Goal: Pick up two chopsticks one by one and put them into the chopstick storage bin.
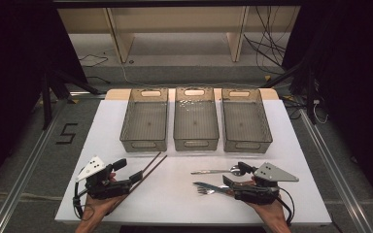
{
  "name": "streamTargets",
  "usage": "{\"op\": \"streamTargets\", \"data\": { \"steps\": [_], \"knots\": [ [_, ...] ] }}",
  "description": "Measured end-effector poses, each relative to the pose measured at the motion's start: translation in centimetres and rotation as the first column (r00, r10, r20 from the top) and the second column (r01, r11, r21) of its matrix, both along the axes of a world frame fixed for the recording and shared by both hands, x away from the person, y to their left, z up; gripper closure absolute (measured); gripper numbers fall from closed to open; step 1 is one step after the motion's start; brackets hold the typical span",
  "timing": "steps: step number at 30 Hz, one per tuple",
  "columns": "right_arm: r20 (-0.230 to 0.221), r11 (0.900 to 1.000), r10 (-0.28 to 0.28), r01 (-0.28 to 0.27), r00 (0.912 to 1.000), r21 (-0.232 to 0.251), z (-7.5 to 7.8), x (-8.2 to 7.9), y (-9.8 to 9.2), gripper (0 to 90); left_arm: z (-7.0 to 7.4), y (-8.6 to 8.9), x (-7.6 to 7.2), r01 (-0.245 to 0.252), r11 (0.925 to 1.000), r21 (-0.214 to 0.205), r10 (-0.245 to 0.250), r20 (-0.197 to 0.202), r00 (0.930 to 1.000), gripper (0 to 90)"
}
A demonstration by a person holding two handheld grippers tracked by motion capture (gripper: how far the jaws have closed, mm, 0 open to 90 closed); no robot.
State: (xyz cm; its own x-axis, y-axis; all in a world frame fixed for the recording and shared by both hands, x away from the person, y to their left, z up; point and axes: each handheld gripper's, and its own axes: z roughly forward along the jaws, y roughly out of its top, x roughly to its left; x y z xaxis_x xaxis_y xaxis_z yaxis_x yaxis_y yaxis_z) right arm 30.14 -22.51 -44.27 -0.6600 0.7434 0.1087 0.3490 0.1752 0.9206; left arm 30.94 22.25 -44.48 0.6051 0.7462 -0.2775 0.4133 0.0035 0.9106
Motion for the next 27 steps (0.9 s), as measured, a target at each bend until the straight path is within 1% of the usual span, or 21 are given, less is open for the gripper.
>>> {"op": "streamTargets", "data": {
  "steps": [10, 12, 14, 16, 17, 22, 23, 25, 27],
  "knots": [
    [-0.003, 1.0, 0.0, 0.0, 1.0, 0.0, 0.0, 0.0, 0.0, 26.2, 0.1, 0.0, 0.1, 0.0, 0.9999, 0.012, 0.0, -0.003, 1.0, 15.8],
    [-0.006, 1.0, 0.0, 0.0, 1.0, -0.001, 0.0, 0.1, 0.0, 26.2, 0.1, -0.1, 0.2, -0.003, 0.9999, 0.014, 0.003, -0.009, 1.0, 15.8],
    [-0.006, 1.0, 0.001, -0.001, 1.0, -0.003, -0.1, 0.1, 0.0, 26.2, 0.1, 0.0, 0.3, -0.004, 0.9998, 0.021, 0.004, -0.021, 0.9998, 15.8],
    [-0.004, 1.0, 0.002, -0.002, 1.0, -0.002, 0.0, 0.1, 0.0, 26.3, 0.2, 0.0, 0.6, -0.006, 0.9995, 0.031, 0.007, -0.043, 0.9991, 15.8],
    [-0.004, 1.0, 0.002, -0.002, 1.0, -0.002, 0.0, 0.1, 0.0, 26.3, 0.2, 0.0, 0.6, -0.006, 0.9995, 0.031, 0.007, -0.043, 0.9991, 15.8],
    [-0.007, 1.0, 0.003, -0.003, 1.0, -0.005, 0.0, 0.1, 0.0, 26.3, 0.5, 0.0, 1.0, -0.007, 0.9971, 0.076, 0.012, -0.061, 0.9981, 15.8],
    [-0.007, 1.0, 0.003, -0.003, 1.0, -0.005, 0.0, 0.1, 0.0, 26.3, 0.8, 0.0, 1.1, -0.009, 0.9956, 0.093, 0.015, -0.061, 0.998, 15.8],
    [-0.011, 1.0, 0.004, -0.004, 0.9999, -0.002, 0.0, 0.2, 0.0, 26.3, 0.9, -0.1, 1.2, -0.007, 0.9952, 0.098, 0.013, -0.063, 0.9979, 15.9],
    [-0.011, 1.0, 0.005, -0.005, 0.9999, -0.003, 0.0, 0.2, 0.0, 26.4, 1.0, -0.1, 1.4, 0.0, 0.993, 0.118, 0.008, -0.072, 0.9974, 15.9]
  ]
}}
